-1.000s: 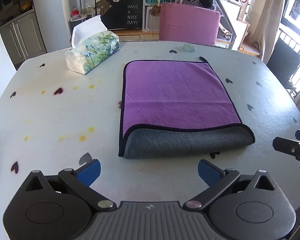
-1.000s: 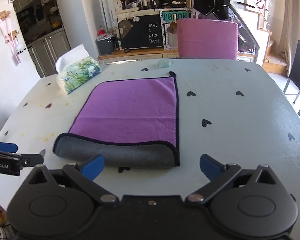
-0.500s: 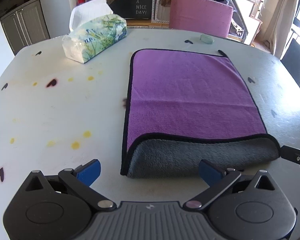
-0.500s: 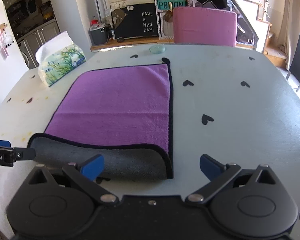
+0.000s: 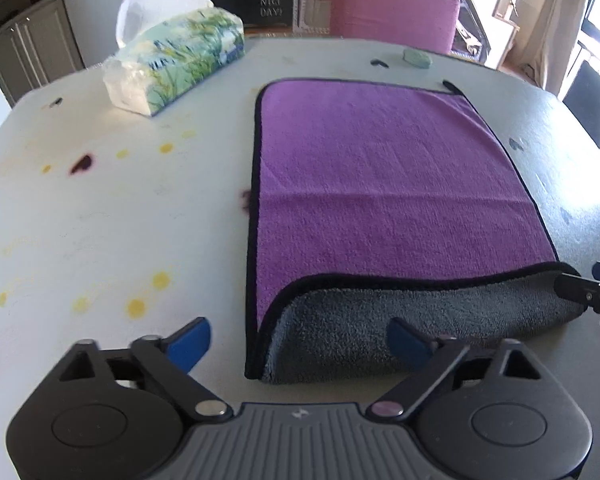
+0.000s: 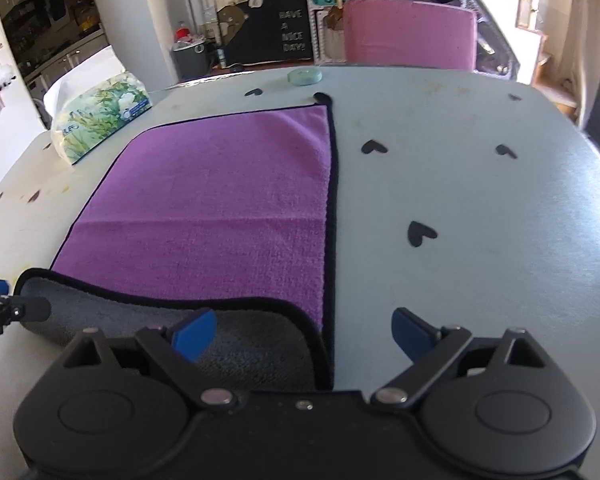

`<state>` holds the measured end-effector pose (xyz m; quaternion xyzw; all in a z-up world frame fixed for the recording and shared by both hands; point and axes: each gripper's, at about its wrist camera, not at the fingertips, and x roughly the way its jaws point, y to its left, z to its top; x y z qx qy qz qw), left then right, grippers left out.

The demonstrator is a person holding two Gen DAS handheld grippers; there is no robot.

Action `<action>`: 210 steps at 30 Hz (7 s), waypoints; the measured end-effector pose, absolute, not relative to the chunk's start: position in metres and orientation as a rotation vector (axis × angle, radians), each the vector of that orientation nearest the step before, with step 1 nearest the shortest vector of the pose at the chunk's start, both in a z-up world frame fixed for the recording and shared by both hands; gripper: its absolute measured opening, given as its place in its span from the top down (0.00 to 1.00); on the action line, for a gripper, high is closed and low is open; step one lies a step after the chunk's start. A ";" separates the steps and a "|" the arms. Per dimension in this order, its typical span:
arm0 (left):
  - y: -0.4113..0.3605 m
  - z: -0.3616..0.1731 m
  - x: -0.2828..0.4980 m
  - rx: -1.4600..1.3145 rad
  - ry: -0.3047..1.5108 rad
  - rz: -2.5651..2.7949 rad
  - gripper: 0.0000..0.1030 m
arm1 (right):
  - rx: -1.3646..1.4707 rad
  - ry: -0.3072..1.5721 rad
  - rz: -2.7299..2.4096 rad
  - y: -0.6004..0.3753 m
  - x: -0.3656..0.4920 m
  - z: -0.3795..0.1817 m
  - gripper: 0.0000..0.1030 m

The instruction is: Fold towel

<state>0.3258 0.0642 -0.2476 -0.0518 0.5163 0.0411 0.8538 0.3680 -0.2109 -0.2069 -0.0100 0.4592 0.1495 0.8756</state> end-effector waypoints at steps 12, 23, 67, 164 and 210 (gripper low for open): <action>0.069 -0.249 0.332 -0.148 1.132 0.062 0.42 | 0.005 1.060 0.406 -0.219 0.381 -0.213 0.65; 0.080 -0.249 0.334 -0.183 1.154 0.085 0.85 | -0.042 1.078 0.476 -0.213 0.371 -0.200 0.84; 0.094 -0.155 0.451 -0.074 0.977 0.136 0.95 | 0.003 0.811 0.415 -0.193 0.475 -0.107 0.97; 0.059 -0.095 0.411 -0.067 0.886 0.144 0.07 | -0.085 0.759 0.300 -0.170 0.451 -0.057 0.00; 0.018 -0.017 0.173 -0.046 0.703 0.033 0.07 | -0.027 0.592 0.345 -0.225 0.217 0.040 0.00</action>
